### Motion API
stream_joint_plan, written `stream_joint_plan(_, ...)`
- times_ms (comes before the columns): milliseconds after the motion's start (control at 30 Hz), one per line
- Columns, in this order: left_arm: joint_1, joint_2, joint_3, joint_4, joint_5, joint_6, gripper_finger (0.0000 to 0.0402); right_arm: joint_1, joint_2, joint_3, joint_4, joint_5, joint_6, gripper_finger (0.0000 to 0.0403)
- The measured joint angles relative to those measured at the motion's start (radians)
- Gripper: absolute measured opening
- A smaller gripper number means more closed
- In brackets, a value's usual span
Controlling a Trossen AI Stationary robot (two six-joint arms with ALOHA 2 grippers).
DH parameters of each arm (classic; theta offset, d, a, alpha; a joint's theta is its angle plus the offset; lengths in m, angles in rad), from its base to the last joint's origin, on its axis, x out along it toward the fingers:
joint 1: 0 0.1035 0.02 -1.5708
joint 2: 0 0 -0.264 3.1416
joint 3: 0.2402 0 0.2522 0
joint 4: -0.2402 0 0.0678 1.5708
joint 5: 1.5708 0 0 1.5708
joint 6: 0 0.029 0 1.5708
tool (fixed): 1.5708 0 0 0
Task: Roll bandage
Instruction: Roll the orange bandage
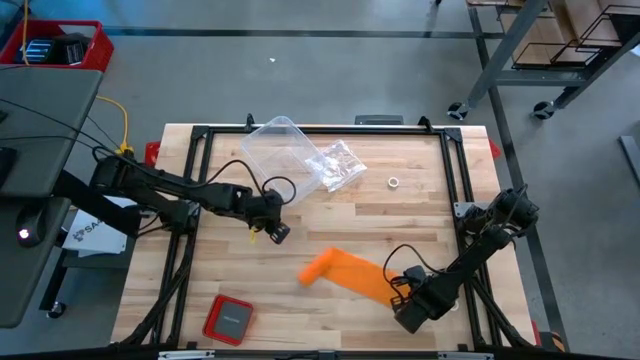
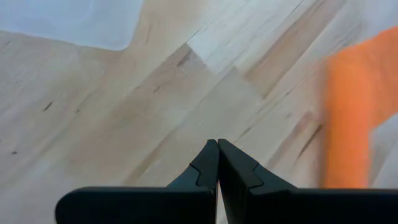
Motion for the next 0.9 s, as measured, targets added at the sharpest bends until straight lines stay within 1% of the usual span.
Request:
stream_joint_plan(200,-0.019,0.000,0.000,0.004,0.005,-0.003,0.0000,0.000,0.000,0.000,0.002,0.001,0.000,0.0000)
stream_joint_plan(267,-0.028,0.000,0.000,0.026,0.029,-0.008,0.0000,0.000,0.000,0.000,0.005,0.001,0.000,0.0000)
stream_joint_plan(400,-0.068,0.000,0.000,0.127,0.105,-0.035,0.0000,0.000,-0.001,0.000,0.009,0.002,0.000,0.0000)
stream_joint_plan(467,-0.106,0.000,0.000,0.188,0.123,-0.072,0.0000,0.000,-0.002,0.000,0.017,0.003,0.000,0.0000)
stream_joint_plan(533,-0.155,0.000,0.000,0.254,0.120,-0.107,0.0000,0.000,-0.002,0.000,0.022,0.003,0.000,0.0000)
stream_joint_plan(600,-0.200,0.007,0.001,0.302,0.092,-0.156,0.0000,0.000,-0.002,0.000,0.025,0.009,0.000,0.0000)
stream_joint_plan(667,-0.235,0.027,0.001,0.340,0.072,-0.204,0.0000,0.000,-0.003,0.000,0.031,0.023,-0.001,0.0000)
stream_joint_plan(767,-0.269,0.074,0.003,0.396,0.080,-0.265,0.0000,-0.001,-0.003,0.001,0.035,0.037,-0.003,0.0000)
stream_joint_plan(900,-0.315,0.170,0.080,0.385,0.090,-0.280,0.0000,-0.001,-0.004,0.001,0.047,0.038,-0.020,0.0000)
